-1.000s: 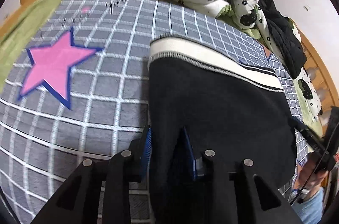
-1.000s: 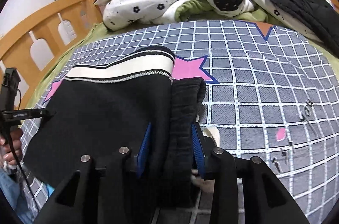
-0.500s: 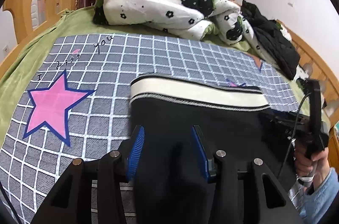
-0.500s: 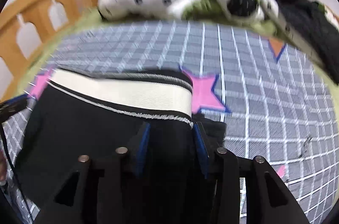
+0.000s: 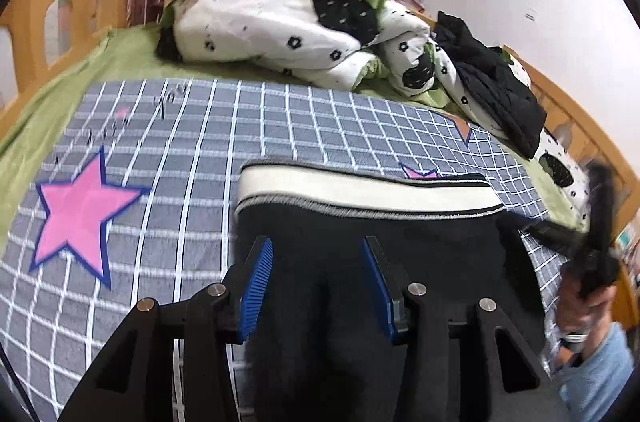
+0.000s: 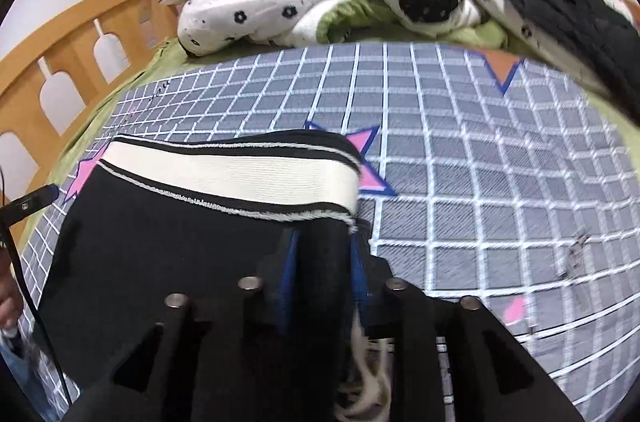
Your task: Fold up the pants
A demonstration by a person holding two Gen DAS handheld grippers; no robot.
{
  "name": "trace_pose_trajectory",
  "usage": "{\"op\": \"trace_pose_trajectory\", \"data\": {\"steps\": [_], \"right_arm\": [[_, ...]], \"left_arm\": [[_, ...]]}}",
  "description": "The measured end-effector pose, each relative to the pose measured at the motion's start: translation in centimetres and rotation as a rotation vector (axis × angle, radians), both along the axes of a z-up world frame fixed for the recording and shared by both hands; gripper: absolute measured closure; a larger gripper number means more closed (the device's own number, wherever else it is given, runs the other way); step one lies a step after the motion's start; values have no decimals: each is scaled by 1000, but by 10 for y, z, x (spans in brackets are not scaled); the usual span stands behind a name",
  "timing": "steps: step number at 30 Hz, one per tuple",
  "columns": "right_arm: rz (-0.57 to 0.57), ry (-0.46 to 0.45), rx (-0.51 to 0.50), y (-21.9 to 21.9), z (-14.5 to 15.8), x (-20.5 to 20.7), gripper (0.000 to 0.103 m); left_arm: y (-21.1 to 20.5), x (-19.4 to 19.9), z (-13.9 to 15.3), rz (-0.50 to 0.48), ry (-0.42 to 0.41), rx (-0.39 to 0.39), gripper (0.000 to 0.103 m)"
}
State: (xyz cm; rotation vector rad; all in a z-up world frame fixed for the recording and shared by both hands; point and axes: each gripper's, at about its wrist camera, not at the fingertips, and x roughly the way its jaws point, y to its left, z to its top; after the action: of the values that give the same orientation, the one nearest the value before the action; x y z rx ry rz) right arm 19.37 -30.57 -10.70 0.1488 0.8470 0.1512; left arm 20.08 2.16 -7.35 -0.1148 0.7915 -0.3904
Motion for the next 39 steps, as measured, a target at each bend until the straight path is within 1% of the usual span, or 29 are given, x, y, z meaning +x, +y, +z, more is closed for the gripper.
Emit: {"op": "trace_pose_trajectory", "data": {"steps": [1,2,3,4,6,7,8,9,10,11,12,14,15,17,19,24,28,29,30,31,34,37,39], "right_arm": [[-9,-27,22,-2,9,-5,75],[-16,-79,56,-3,21,-10,75],[-9,-102,62,-1,28,-12,75],[5,-112,49,6,34,-8,75],[9,-118,18,19,36,2,79],[16,-115,13,25,32,13,81],[19,-104,11,28,27,21,82],[15,-71,10,32,14,34,83],[7,-34,1,32,-1,44,86],[1,-12,-13,32,-12,48,87],[1,-12,-22,29,-23,51,87],[23,-28,43,17,-25,52,87],[29,-23,70,12,-26,53,87],[37,-32,70,11,-29,54,88],[36,-45,51,15,-29,51,88],[30,-68,2,23,-29,49,88],[31,-78,-30,27,-28,46,88],[32,-78,-28,26,-28,46,87],[33,-77,-22,25,-28,46,87],[33,-77,-13,24,-28,46,87],[37,-82,-9,23,-28,45,86],[38,-79,-34,27,-28,44,86],[39,-82,-50,29,-27,44,86]], "left_arm": [[-5,2,2,-13,-10,6,60],[-11,6,4,-22,-20,14,60],[-18,12,5,-20,-25,23,60],[-22,15,6,-19,-27,26,60],[-32,28,1,-14,-22,17,59],[-35,33,-3,-8,-13,23,59],[-41,43,-12,-6,6,50,59],[-46,51,-24,-1,28,101,60],[-50,56,-32,1,40,132,60],[-53,62,-46,-2,53,166,60],[-56,63,-55,-7,39,211,59],[-62,56,-59,-18,-19,247,57],[-63,54,-59,-20,-23,244,55],[-60,56,-60,-24,-14,220,54],[-57,56,-61,-23,-12,195,53],[-61,54,-62,-19,-33,218,53],[-58,54,-63,-19,-32,192,52],[-58,54,-63,-24,-31,187,50],[-58,53,-63,-42,-31,179,40],[-60,53,-64,-62,-30,174,34],[-67,51,-65,-64,-45,213,33],[-64,52,-64,-62,-44,199,33],[-64,51,-64,-58,-50,205,33]]}}
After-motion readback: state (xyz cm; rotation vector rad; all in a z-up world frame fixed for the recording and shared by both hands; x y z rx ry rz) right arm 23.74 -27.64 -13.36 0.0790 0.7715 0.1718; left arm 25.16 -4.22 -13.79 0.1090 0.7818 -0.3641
